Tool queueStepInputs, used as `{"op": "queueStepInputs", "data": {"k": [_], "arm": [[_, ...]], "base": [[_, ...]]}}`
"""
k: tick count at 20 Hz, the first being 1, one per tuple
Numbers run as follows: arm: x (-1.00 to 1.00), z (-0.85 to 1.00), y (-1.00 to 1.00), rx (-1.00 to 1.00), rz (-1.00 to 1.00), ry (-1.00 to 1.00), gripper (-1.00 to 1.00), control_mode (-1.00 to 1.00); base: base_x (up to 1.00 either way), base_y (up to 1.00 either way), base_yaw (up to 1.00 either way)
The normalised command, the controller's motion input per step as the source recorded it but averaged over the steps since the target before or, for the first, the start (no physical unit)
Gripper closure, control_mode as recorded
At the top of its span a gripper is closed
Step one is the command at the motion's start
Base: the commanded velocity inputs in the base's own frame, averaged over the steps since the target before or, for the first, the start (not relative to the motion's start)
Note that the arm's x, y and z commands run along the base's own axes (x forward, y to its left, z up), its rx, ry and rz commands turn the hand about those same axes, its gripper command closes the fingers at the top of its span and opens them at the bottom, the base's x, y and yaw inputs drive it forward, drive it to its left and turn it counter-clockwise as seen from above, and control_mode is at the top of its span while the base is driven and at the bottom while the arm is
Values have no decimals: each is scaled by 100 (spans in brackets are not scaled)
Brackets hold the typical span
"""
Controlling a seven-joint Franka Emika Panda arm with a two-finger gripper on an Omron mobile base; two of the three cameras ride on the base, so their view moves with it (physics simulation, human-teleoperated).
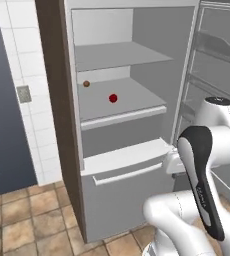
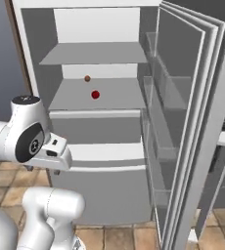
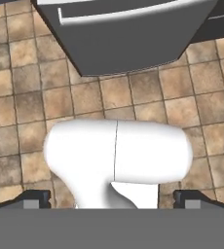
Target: Pick up the apple and kiwi from the fridge and place one fruit on each plate on the dining counter.
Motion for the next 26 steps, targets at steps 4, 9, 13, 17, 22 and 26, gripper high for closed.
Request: {"op": "queueStepInputs", "data": {"k": [4, 9, 13, 17, 22, 26], "arm": [[0, 0, 0, 0, 0, 0, -100, 100], [0, 0, 0, 0, 0, 0, -100, 100], [0, 0, 0, 0, 0, 0, -100, 100], [0, 0, 0, 0, 0, 0, -100, 100], [0, 0, 0, 0, 0, 0, -100, 100], [0, 0, 0, 0, 0, 0, -100, 100]], "base": [[47, 54, -6], [50, -8, 4], [29, -44, 7], [36, -41, 8], [49, -20, 4], [72, -14, 4]]}}
